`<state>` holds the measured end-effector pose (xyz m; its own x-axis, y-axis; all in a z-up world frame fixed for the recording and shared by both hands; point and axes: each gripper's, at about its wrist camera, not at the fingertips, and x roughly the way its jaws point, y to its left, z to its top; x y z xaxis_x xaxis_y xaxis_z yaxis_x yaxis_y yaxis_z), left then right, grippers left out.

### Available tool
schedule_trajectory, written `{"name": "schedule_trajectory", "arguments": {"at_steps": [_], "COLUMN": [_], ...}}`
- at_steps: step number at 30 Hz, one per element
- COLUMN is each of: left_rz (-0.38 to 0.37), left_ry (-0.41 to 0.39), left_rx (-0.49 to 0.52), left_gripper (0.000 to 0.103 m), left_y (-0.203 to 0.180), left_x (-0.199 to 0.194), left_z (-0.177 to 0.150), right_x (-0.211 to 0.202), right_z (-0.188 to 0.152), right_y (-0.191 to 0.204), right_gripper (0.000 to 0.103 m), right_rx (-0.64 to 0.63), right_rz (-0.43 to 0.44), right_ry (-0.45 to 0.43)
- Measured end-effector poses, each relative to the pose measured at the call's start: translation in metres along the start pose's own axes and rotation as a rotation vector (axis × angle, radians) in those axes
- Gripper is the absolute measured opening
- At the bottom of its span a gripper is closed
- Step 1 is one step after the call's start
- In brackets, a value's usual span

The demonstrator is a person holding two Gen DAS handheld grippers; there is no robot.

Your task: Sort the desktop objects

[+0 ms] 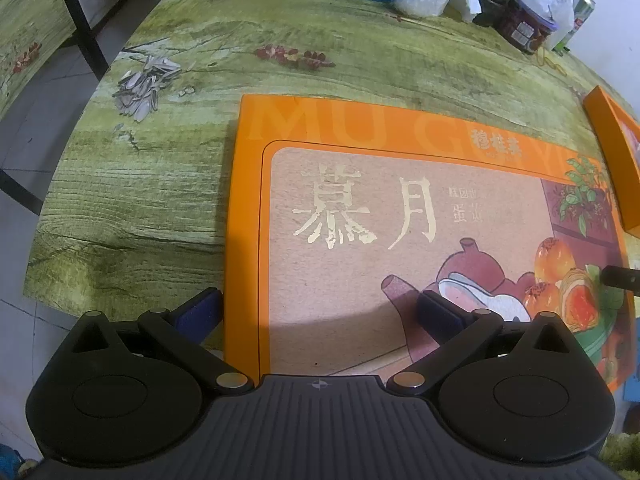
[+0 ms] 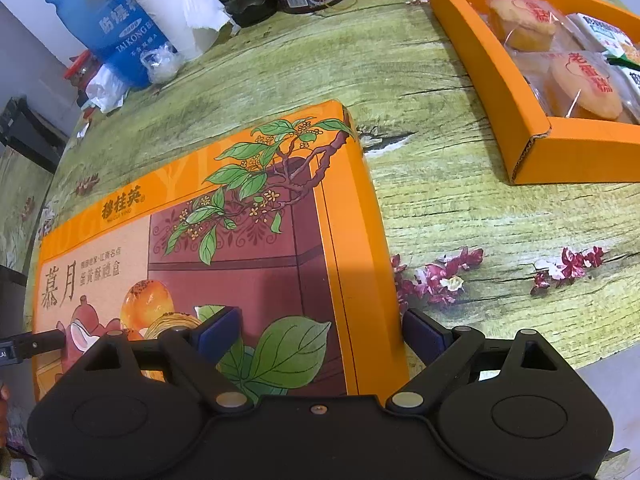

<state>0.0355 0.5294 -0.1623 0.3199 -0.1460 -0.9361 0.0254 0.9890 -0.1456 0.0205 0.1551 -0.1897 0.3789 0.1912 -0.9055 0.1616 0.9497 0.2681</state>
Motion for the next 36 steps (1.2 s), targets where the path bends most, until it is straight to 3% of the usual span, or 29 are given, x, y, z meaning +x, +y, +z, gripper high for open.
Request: {"name": "schedule_trajectory", "arguments": {"at_steps": [36], "left_rz": [-0.022], "left_ry": [0.025], "left_rx": [0.046], "left_gripper": [0.103], "left_y": [0.005], "left_x": [0.001], "left_z": [0.003], "right_x": [-0.006], "right_z": [-0.027], "right_y": [-0.005], "right_gripper": [0.090], "right_rx": [0.091], "right_rz": [0.000], "right_ry": [-0.013]}}
